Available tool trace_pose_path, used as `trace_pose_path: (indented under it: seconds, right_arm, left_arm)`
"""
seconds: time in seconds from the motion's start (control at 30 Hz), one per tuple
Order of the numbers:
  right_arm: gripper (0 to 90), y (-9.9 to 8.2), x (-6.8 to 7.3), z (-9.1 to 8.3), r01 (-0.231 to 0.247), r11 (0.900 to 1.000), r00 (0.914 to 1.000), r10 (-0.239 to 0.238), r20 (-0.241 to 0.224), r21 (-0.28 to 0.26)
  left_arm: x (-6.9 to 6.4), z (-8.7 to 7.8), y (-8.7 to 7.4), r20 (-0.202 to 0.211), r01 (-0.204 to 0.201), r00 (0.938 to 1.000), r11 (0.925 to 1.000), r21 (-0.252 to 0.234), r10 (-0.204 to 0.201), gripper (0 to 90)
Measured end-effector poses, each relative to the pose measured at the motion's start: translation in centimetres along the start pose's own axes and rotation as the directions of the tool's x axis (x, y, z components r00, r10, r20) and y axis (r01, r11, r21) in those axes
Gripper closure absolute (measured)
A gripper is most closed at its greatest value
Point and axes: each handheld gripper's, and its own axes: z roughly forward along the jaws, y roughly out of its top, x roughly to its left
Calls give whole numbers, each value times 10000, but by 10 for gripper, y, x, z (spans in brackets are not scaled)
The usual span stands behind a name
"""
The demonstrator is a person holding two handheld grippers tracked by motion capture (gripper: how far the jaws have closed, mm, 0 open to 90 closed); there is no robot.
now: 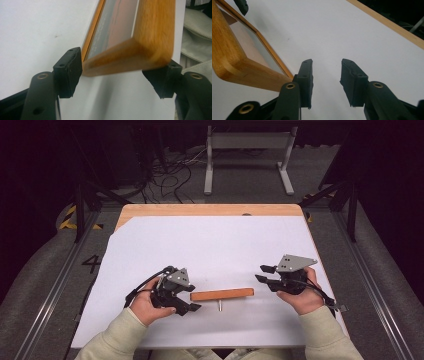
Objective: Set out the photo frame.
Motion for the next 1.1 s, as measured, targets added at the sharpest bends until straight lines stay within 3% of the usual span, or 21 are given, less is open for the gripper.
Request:
trace_pose_path:
  seconds: [0.1,0.23,0.33,0.43,0.5,0.63,0.8,0.87,0.97,1.1]
  right_arm:
    - [637,-2,0,1,-133,9998,9998,135,-140,115]
    - [673,-5,3,1,-121,9993,9994,132,-319,367]
    - [711,-9,7,2,-135,9976,9988,167,-464,685]
    - [742,-12,11,5,-64,9949,9979,129,-637,1011]
    - [758,-14,14,7,-3,9930,9968,98,-793,1182]
    - [764,-17,17,10,30,9896,9947,118,-1021,1439]
    - [795,-21,20,14,114,9833,9904,139,-1373,1817]
    - [815,-23,23,17,181,9796,9876,138,-1565,2004]
    - [851,-23,27,21,263,9742,9824,163,-1859,2243]
    - [879,-24,31,26,482,9686,9760,63,-2178,2440]
  left_arm:
    - [1,-5,-5,-40,74,10000,9999,-129,-74,295]
    - [6,-17,-14,84,464,9989,9988,-165,-462,263]
    - [10,-25,-20,-79,717,9974,9966,-400,-720,271]
    - [18,-36,-25,-292,1050,9937,9896,-980,-1083,296]
    - [20,-39,-25,-336,1054,9934,9878,-1145,-1099,311]
    - [23,-47,-27,-452,1049,9922,9742,-2000,-1161,338]
    - [29,-51,-31,-965,1360,9814,9557,-2609,-1659,343]
    - [33,-50,-33,-1193,1551,9738,9495,-2726,-1934,346]
    - [35,-45,-33,-1537,1729,9642,9520,-2525,-2159,348]
    - [36,-39,-32,-1847,1661,9593,9560,-2418,-2134,347]
